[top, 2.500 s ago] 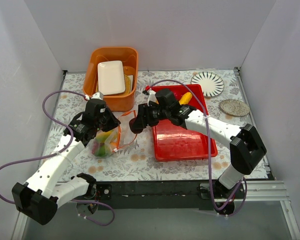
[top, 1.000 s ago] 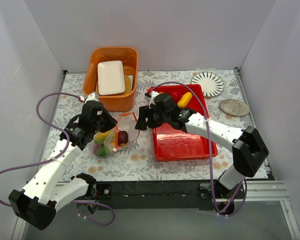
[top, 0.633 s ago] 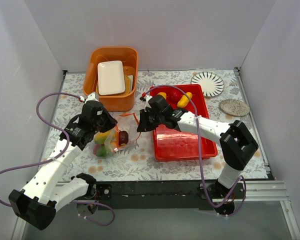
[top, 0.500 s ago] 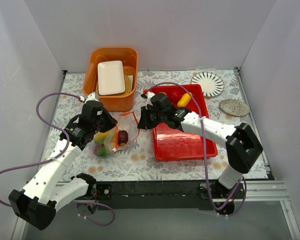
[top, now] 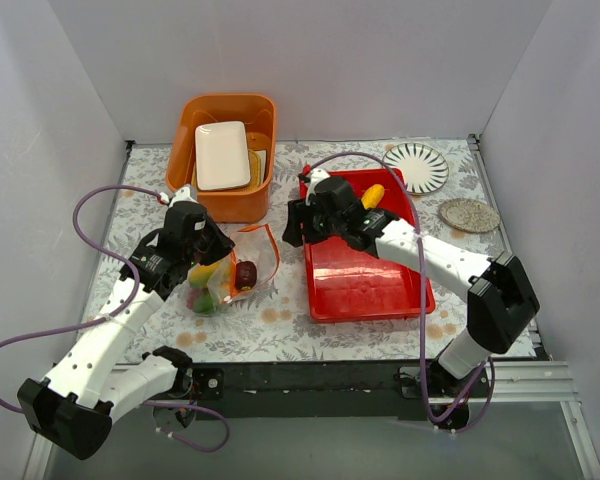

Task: Place the food in the zip-top bag and seal the zipper
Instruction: Pick up the fake fruit from the bin.

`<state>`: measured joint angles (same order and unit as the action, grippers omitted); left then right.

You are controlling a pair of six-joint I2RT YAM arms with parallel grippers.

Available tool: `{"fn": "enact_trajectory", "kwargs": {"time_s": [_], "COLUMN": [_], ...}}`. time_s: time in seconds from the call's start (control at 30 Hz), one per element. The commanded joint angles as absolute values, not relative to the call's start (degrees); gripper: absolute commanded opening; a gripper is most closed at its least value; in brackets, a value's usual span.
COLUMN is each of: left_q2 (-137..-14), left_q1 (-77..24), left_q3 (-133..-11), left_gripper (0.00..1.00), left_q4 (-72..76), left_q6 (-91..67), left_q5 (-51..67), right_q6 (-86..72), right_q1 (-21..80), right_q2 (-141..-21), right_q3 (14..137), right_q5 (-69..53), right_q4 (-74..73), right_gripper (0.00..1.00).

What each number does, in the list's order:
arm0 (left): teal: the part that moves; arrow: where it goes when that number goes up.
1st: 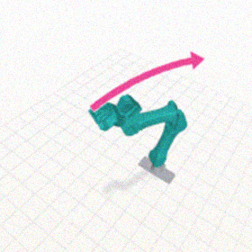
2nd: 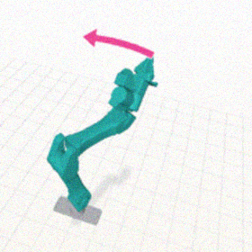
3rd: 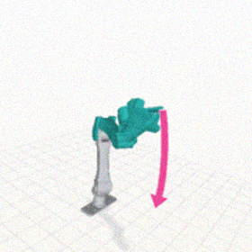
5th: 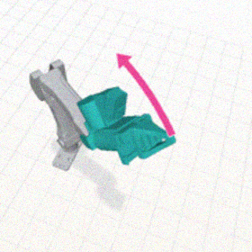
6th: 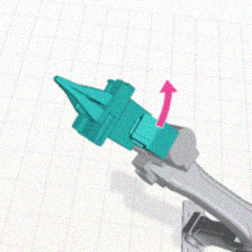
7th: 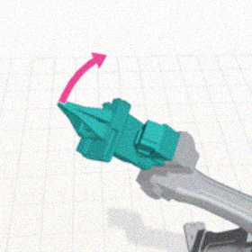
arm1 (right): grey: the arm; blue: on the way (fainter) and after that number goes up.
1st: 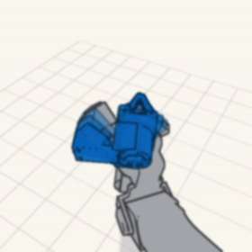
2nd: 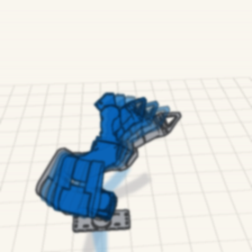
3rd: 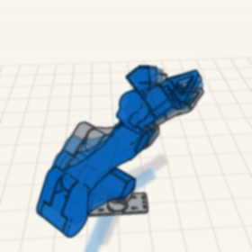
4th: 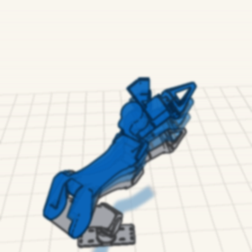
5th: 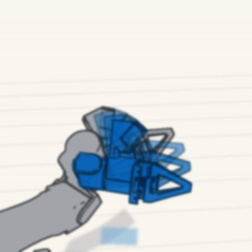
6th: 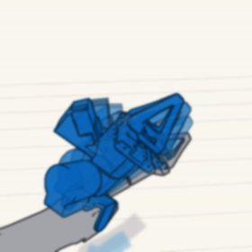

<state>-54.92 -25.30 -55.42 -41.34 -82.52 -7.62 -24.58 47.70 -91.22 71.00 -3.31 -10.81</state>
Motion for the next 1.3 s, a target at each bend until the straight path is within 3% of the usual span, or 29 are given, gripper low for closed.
{"fn": "enact_trajectory", "kwargs": {"time_s": [0.0, 0.2, 0.33, 0.77, 0.9, 1.27], "left_q2": [-54.0, -53.8, -53.4, -53.5, -53.2, -53.9], "left_q1": [-25.2, -25.2, -25.2, -25.2, -25.2, -25.2], "left_q3": [-55.3, -55.2, -54.6, -54.8, -54.5, -54.5], "left_gripper": [0.00, 0.00, 0.00, 0.00, 0.00, 0.00], "left_q4": [-41.6, -41.7, -40.5, -41.3, -41.3, -40.9], "left_q6": [-82.6, -82.9, -83.2, -83.0, -83.1, -82.9], "left_q5": [-8.7, -8.7, -7.8, -7.8, -7.7, -6.9], "right_q6": [-23.0, -21.4, -21.6, -20.0, -19.7, -19.2], "right_q1": [40.4, 27.6, 20.3, 15.2, 15.1, 15.2], "right_q2": [-87.3, -91.6, -100.8, -119.6, -120.8, -114.5], "right_q3": [72.9, 79.2, 85.8, 96.9, 96.0, 82.5], "right_q5": [3.2, 4.2, 4.0, 2.1, 1.7, -3.8], "right_q4": [-13.1, -19.6, -23.1, -26.2, -26.0, -22.0], "right_gripper": [0.65, 0.64, 0.65, 0.61, 0.62, 0.48]}}
